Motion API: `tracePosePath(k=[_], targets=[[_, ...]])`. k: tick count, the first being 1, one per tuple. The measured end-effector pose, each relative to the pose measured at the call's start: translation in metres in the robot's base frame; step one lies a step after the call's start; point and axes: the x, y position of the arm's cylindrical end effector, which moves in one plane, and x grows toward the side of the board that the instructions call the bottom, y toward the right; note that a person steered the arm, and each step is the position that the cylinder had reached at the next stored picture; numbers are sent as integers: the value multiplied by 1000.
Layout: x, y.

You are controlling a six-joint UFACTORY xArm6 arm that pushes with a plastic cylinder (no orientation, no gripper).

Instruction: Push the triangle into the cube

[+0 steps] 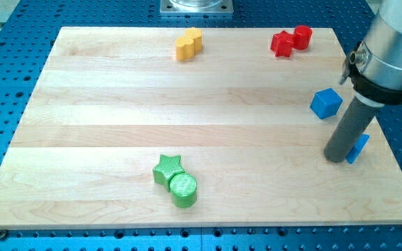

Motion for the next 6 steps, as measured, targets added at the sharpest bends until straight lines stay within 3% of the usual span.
tracePosePath(k=[1,2,4,5,6], targets=[[52,-25],[40,28],[-40,36],[-14,31],[-45,84]])
